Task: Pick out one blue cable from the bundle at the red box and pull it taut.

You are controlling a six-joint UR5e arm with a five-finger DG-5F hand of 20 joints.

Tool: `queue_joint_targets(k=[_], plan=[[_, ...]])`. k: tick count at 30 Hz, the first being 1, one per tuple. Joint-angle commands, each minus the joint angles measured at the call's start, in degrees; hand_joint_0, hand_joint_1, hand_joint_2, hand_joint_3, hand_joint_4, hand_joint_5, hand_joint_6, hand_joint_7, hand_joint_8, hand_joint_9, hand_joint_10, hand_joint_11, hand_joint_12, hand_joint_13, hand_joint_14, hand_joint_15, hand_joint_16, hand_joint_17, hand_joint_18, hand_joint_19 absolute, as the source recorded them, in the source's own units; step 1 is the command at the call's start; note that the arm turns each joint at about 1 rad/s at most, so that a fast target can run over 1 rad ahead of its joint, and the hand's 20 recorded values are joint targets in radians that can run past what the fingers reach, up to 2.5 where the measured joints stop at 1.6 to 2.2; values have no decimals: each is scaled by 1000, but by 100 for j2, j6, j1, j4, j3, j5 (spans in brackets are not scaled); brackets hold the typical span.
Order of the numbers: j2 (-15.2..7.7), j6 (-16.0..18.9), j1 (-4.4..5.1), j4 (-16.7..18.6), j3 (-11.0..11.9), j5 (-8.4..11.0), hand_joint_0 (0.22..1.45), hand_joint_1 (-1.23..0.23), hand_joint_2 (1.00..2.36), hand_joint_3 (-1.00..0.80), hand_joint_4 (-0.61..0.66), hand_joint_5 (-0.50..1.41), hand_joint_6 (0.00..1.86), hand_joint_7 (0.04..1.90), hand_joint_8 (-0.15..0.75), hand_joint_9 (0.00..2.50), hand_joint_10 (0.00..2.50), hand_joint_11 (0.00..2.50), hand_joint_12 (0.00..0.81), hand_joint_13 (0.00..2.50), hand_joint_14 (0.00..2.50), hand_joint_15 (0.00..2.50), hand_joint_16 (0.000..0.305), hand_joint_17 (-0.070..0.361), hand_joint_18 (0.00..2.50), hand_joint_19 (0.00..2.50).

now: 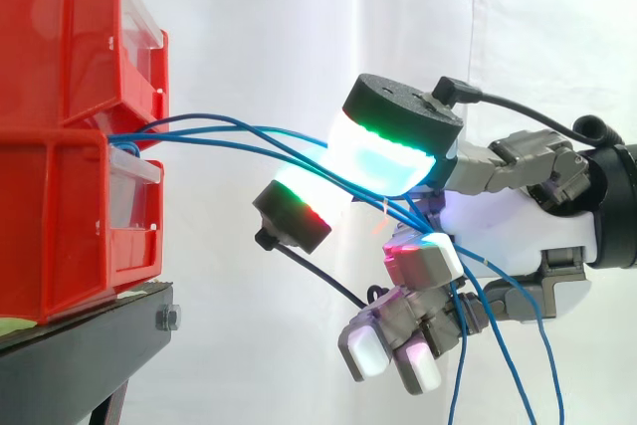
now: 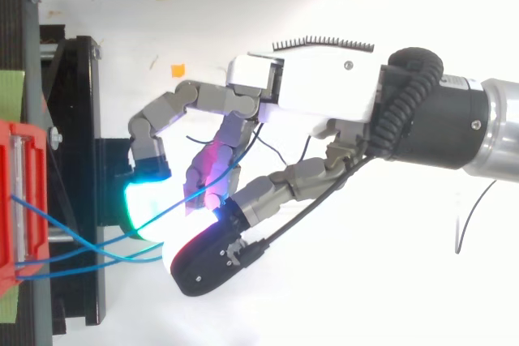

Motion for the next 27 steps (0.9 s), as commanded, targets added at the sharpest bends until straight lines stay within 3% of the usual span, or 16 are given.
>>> queue_joint_targets(k=[1,5,8,14,20,27], plan=[[-1,3,-16,-1,3,-10,593,-864,1000,-500,-116,-49,845,1155,259,1410,28,690,392,1012,20,528,52,117,927,772],[-1,11,-24,-1,3,-10,677,-944,1000,-500,-98,-59,867,1173,271,1384,27,712,394,998,21,530,52,117,919,770],[-1,11,-24,-1,-6,-18,761,-975,1000,-500,-164,-70,898,1223,276,1365,28,747,390,987,22,536,52,118,918,749],[7,3,-33,-1,-6,8,807,-969,1000,-500,-247,-92,933,1246,247,1359,31,852,386,992,22,564,52,116,899,738],[7,3,-33,-1,3,8,586,-888,1000,-500,-49,-121,901,1007,263,1334,29,860,400,974,24,569,55,123,876,788],[7,20,-33,-1,3,8,482,-804,1000,-500,-39,-86,846,978,283,1374,24,772,428,997,20,557,61,138,912,773]])
